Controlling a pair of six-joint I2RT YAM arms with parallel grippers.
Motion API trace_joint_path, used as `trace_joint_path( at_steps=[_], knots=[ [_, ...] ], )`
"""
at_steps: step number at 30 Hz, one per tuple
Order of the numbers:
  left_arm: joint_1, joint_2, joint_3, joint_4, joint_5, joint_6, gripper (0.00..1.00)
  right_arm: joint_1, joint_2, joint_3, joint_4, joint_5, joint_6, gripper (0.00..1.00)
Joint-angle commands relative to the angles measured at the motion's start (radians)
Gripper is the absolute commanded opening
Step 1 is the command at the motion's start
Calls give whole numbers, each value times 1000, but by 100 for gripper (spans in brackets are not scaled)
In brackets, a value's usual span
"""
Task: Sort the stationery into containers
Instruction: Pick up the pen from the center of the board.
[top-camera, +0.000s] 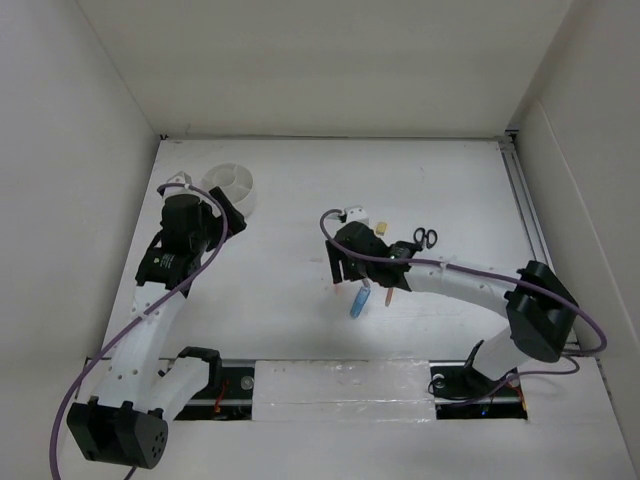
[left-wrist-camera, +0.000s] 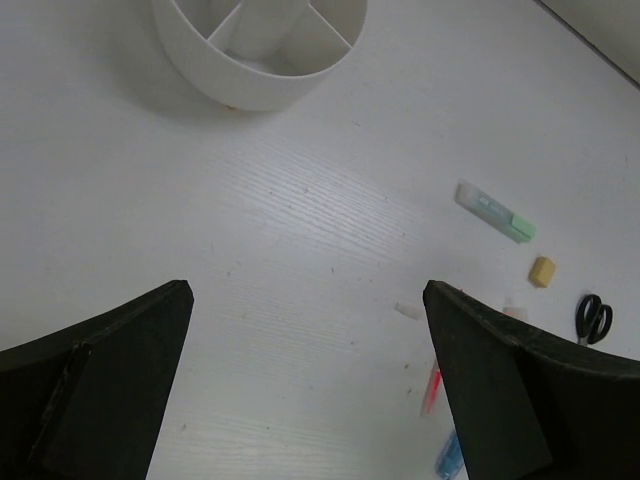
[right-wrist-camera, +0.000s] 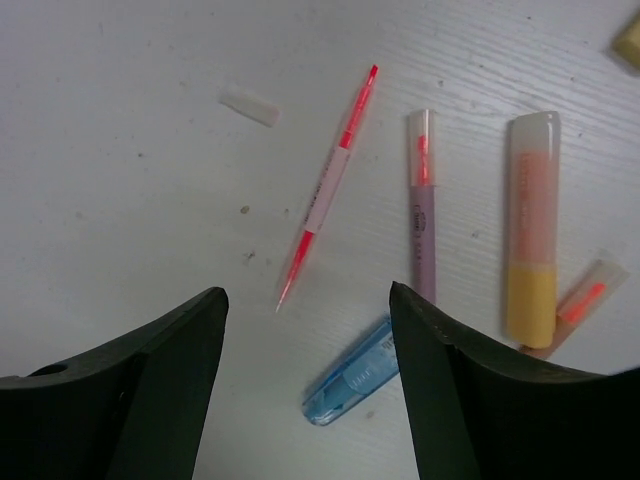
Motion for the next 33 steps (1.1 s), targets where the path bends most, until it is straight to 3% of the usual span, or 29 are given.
trace_joint_path(
  at_steps=[1,3,20,33],
  knots=[
    [1,-14,7,-1,-60,-13,100,41,50,71,52,54,66,71],
    [1,-23,7,-1,-60,-13,100,41,64,56,67,54,77,65],
    [1,-52,7,-12,-50,-4,100,41,280,135,39,65,121,59],
    [1,-72,7,-2,-20,5,100,41,397,193,-33,84,149,48]
  ],
)
